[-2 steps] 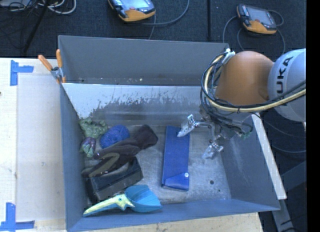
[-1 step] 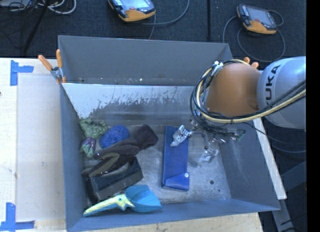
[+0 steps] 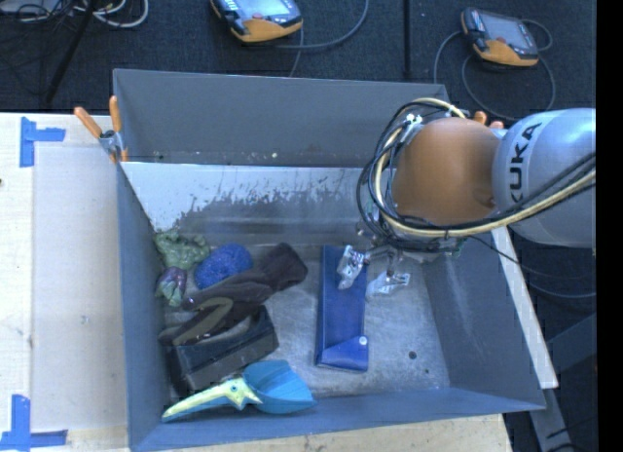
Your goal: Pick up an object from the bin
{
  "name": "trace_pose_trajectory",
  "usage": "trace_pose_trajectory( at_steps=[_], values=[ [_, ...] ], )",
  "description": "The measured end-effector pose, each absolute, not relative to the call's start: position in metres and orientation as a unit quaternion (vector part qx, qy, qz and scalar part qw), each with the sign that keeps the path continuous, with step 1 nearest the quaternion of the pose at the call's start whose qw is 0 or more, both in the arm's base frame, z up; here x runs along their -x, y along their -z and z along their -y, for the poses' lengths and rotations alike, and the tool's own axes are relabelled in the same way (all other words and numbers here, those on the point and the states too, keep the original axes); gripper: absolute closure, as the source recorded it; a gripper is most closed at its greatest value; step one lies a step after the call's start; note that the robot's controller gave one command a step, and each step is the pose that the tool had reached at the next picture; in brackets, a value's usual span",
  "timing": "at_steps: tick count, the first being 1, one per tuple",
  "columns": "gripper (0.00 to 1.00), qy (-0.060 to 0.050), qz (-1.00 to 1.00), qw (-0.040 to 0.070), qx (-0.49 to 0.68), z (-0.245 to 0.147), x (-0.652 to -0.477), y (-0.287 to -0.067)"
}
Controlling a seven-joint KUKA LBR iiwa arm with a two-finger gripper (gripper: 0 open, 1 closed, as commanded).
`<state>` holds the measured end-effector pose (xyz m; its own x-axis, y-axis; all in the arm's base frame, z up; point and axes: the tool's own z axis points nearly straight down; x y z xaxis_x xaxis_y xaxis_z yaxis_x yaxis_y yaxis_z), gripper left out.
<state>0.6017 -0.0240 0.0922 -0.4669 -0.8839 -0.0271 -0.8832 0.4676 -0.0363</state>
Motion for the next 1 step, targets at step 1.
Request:
trace_pose_trajectory(
  at_steps=[1],
  values=[
    [1.0,0.009,-0.856,0.021,0.516,0.0241,-0.6016,-0.0922]
  ],
)
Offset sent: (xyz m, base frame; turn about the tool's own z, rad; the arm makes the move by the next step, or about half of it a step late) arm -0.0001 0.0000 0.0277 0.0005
